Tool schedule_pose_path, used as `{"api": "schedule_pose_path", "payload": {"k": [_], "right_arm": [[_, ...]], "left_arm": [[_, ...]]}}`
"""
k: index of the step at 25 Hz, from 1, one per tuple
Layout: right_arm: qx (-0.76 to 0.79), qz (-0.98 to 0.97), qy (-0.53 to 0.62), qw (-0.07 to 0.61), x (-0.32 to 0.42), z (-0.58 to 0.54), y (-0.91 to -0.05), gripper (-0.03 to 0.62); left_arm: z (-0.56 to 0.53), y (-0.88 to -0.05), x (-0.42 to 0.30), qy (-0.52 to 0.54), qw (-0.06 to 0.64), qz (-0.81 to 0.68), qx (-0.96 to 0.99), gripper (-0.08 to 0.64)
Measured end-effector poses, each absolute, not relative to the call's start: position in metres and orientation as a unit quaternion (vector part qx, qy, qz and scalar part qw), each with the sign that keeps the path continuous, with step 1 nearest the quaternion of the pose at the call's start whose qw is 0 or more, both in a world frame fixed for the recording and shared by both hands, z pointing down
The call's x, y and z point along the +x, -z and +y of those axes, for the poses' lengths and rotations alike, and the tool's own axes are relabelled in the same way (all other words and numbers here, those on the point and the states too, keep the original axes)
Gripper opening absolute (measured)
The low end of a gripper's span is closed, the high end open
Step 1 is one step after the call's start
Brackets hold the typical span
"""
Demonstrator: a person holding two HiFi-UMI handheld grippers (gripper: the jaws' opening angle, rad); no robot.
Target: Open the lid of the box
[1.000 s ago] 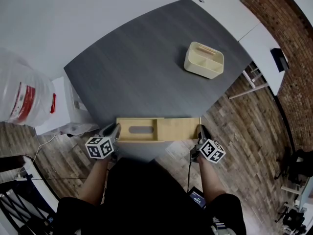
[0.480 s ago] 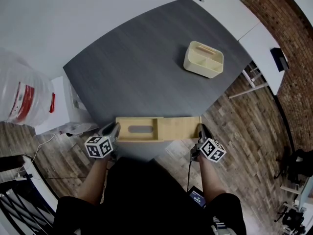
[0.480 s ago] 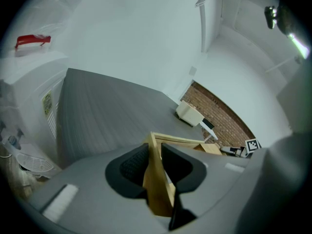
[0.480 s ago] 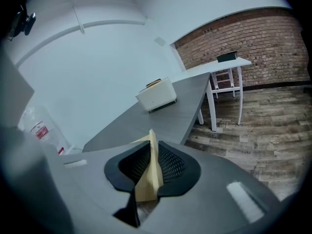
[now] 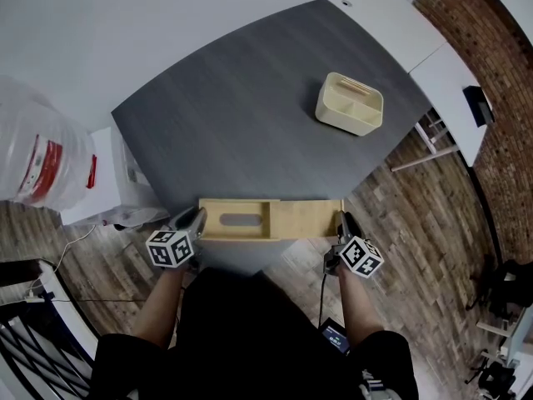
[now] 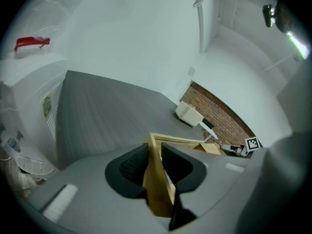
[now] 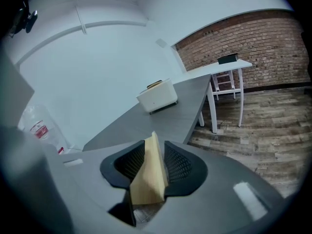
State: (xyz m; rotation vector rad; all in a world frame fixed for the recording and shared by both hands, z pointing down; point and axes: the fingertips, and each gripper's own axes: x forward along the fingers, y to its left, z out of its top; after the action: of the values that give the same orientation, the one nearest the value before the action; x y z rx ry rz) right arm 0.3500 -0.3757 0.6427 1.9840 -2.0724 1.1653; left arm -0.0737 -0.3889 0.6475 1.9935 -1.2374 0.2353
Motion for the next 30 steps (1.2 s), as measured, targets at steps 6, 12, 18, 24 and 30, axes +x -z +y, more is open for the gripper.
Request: {"api": "schedule_pose_path", "payload": {"k": [6,12,18,24,30], "right_arm": [[0.649,-0.691,-0.313,0.051,0.345,-0.384,-0.631,0.212],[0.665,-0.72,-0.18,0.079,0.337,-0.384,-0.588,0.188],[0.647,-0.75,-0.115,0.074,0.309,-0.357,-0.555,0.1],[0.646,-0.752,-0.112,0.066,0.277,-0.318,-0.541,0.007],[0.63,-0.769,-0.075,0.081,0.238,-0.26,-0.532,0.003]], "left_arm": [[-0.393,-0.622,-0.084,-0.041,0.327,-0.512,0.793,0.109],[-0.387,-0.578,-0.086,-0.012,0.237,-0.527,0.816,0.105],[-0.363,-0.551,-0.086,0.006,0.169,-0.515,0.841,0.023],[-0.331,-0.541,-0.101,0.026,0.159,-0.491,0.856,0.0],[-0.291,-0.525,-0.118,0.042,0.131,-0.468,0.873,0.0]]}}
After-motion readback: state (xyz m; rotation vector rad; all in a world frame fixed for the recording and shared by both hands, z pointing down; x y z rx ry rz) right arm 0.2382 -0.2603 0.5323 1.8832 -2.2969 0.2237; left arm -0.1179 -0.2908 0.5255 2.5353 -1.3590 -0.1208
